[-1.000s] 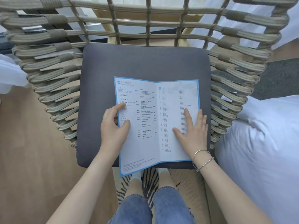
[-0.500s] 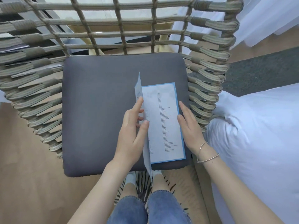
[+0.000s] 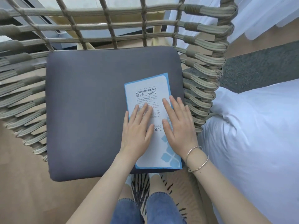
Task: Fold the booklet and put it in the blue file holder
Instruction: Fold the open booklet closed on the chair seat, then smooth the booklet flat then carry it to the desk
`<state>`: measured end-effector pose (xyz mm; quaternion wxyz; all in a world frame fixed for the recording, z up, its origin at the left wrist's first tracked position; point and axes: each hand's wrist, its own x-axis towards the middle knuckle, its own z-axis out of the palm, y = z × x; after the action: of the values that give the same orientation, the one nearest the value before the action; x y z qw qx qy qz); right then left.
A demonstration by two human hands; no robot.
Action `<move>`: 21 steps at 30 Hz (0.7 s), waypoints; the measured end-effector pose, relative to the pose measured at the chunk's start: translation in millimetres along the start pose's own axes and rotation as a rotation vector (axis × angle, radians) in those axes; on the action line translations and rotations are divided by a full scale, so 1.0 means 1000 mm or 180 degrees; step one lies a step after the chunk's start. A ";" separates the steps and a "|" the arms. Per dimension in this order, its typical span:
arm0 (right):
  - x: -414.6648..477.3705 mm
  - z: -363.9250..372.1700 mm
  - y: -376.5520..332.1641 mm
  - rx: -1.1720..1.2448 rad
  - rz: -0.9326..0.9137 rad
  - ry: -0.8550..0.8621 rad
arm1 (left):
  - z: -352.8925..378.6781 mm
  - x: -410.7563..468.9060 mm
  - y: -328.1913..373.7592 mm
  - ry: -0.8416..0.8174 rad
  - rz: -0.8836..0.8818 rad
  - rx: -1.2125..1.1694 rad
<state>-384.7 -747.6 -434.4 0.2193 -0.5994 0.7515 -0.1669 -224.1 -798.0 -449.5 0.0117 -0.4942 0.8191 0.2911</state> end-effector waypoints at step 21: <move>0.004 0.069 0.012 -0.1012 -0.0076 -0.0483 | 0.040 0.004 -0.056 0.0290 0.0293 0.0771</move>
<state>-358.9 -747.9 -499.5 0.1758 -0.6463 0.7425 -0.0029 -191.0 -800.9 -510.3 0.0207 -0.4637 0.8697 0.1676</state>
